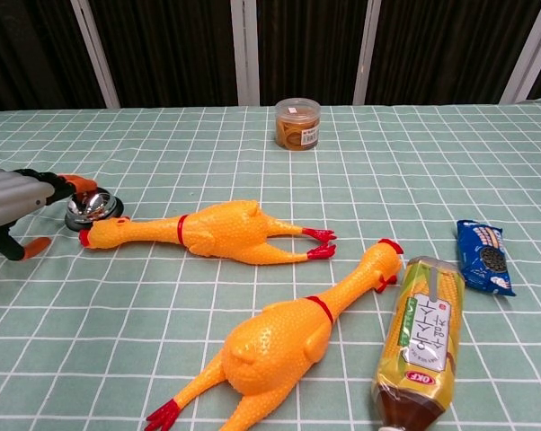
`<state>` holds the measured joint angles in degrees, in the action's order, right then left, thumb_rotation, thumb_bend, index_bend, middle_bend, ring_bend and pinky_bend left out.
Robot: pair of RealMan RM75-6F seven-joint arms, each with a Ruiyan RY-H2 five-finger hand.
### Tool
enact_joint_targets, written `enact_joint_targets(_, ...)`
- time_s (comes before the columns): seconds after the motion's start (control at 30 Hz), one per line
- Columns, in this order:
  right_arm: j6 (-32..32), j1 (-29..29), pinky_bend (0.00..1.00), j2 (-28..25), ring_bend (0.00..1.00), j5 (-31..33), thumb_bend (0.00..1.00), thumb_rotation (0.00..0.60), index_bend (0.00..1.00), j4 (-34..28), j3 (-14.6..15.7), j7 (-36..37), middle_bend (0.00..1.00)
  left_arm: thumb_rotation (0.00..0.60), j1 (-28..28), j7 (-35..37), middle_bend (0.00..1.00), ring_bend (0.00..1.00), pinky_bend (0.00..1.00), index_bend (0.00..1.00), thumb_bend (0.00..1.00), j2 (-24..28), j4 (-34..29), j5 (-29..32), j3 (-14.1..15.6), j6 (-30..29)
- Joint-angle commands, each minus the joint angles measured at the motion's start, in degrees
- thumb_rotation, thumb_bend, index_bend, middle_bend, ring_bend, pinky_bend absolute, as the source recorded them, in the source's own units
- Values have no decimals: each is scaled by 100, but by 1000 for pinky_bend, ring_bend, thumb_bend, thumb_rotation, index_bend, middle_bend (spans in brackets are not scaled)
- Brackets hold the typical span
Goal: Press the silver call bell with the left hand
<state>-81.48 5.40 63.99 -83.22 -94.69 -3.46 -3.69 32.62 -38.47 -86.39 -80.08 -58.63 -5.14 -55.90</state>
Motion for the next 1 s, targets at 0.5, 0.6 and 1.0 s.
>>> enact_joint_targets(0.5, -21, -11, 0, -3, 0, -10, 252, 600, 0, -1, -4, 40, 0, 600, 199, 243, 0, 0, 0, 0, 639, 208, -277, -85, -165, -195)
enact_joint_targets(0.6, -21, -11, 0, -3, 0, -17, 252, 600, 0, 3, -3, 45, 0, 600, 243, 367, 0, 0, 0, 0, 639, 405, -582, -214, -342, -385)
enact_joint_targets(1.0, -40, -13, 0, -5, 0, -60, 251, 600, 0, 28, 7, 56, 0, 600, -395, 780, 0, 0, 0, 0, 266, 1550, -2101, -980, -140, -1481)
